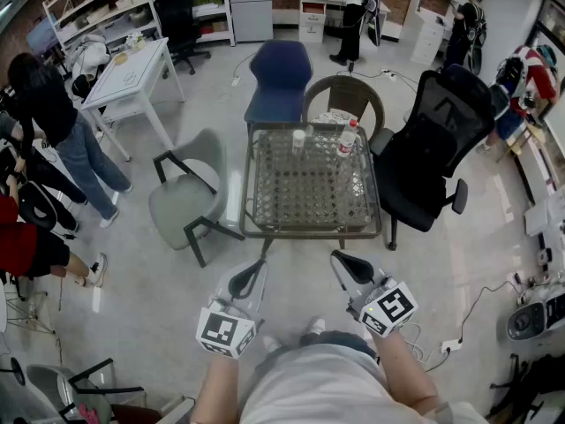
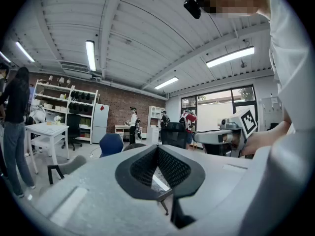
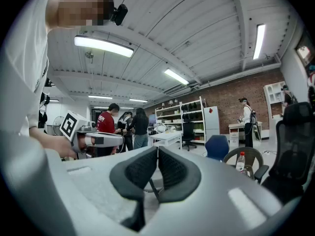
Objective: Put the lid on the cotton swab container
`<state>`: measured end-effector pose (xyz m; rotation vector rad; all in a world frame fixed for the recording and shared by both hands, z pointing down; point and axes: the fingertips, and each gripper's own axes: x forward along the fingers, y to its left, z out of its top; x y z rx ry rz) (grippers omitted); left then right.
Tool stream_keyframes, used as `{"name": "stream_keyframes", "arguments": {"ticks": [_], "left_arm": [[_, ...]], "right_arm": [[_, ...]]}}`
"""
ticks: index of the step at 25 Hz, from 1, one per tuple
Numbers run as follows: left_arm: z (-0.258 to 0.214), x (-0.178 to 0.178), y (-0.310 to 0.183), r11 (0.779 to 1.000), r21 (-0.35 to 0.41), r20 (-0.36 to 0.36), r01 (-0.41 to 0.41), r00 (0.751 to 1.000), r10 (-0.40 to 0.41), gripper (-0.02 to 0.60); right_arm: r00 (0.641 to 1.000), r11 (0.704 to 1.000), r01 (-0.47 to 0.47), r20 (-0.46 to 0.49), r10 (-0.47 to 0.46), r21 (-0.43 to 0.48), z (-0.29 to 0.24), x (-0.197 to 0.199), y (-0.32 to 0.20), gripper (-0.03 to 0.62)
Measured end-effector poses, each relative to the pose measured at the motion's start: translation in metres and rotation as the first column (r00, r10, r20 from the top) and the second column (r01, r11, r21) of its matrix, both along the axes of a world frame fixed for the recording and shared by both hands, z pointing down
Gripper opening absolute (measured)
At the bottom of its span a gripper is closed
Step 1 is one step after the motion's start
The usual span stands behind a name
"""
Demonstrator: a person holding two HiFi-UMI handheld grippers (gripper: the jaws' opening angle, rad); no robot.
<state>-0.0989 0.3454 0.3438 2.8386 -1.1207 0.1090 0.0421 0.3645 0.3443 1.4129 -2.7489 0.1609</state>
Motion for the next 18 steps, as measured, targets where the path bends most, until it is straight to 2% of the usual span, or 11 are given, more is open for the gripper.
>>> {"name": "stream_keyframes", "arguments": {"ticks": [8,12,18], "left_arm": [[-0.009,0.038,-0.007,1.000,-0.009,-0.007,0.019,1.000,-0.019,0.008],[-0.012,0.070,-0.011,1.000,0.013,0.029,-0.004,1.000,0.003,0.008],[-0.006,0.116,-0.011,1.000,0.006,0.046,-0.027,0.999,0.027,0.008]], "right_arm": [[1.000,1.000,-0.001,0.012,0.001,0.014,-0.005,0.038,-0.003,0.012],[0.999,1.000,-0.004,0.032,0.003,0.023,-0.008,0.065,-0.007,0.011],[0.995,0.995,-0.086,0.060,0.083,0.049,-0.007,0.122,-0.008,0.011]]}}
